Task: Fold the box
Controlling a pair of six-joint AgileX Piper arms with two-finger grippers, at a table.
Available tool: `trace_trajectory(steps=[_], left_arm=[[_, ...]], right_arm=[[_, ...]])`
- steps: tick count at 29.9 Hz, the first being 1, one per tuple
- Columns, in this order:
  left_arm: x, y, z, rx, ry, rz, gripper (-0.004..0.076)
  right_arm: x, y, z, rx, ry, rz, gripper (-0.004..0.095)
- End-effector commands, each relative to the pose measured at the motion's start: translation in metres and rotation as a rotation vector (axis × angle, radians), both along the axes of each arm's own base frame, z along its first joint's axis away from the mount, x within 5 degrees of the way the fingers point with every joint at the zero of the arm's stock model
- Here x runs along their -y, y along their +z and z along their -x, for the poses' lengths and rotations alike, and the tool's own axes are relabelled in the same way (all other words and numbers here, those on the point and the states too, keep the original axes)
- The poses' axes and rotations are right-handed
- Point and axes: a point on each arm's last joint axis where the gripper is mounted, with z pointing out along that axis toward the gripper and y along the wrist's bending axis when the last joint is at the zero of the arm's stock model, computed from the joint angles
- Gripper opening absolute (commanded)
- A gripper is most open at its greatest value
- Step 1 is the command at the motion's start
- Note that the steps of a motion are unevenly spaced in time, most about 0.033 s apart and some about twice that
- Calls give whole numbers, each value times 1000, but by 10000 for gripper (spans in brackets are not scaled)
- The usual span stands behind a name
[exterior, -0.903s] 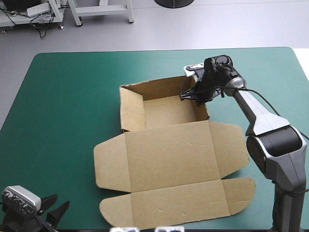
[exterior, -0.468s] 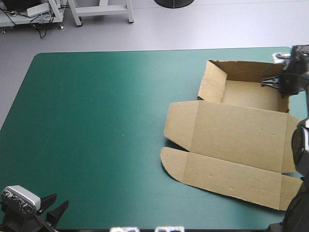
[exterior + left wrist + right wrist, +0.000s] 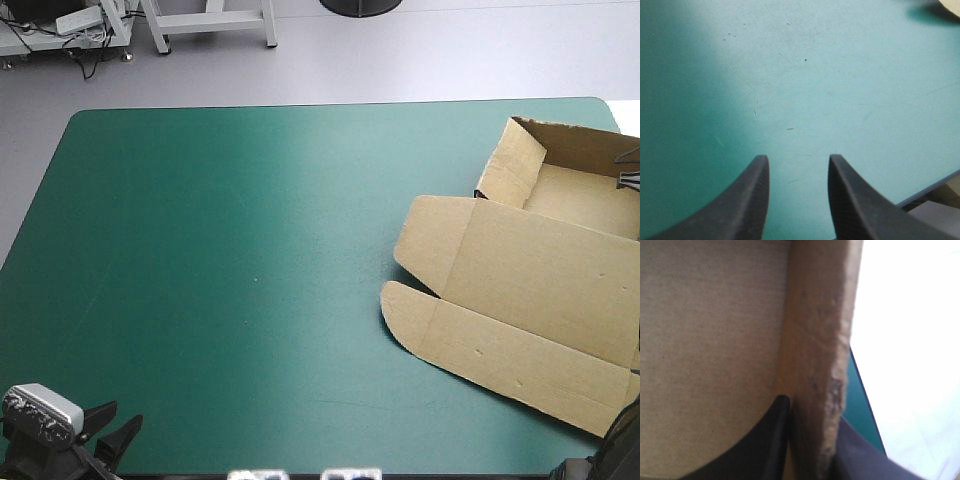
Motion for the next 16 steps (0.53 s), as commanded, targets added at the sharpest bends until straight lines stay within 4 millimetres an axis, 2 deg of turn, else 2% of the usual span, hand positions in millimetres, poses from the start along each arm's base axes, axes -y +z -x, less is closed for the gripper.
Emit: trace_trajectory(steps=[1,4,8,13,16], left_arm=[[1,2,2,-49,-2,9,275],[1,2,2,-52,4,15,275],[1,2,2,-52,4,15,275],[0,2,1,-51,9,12,275],[0,2,1,-46,8,4,275]], right_arm=[[3,25,4,63,16,81,369],[3,21,1,73,17,79,441],[4,32,2,87,14,102,446],[-3,80,13,200,-5,121,444],[-12,126,31,329,-3,172,443]])
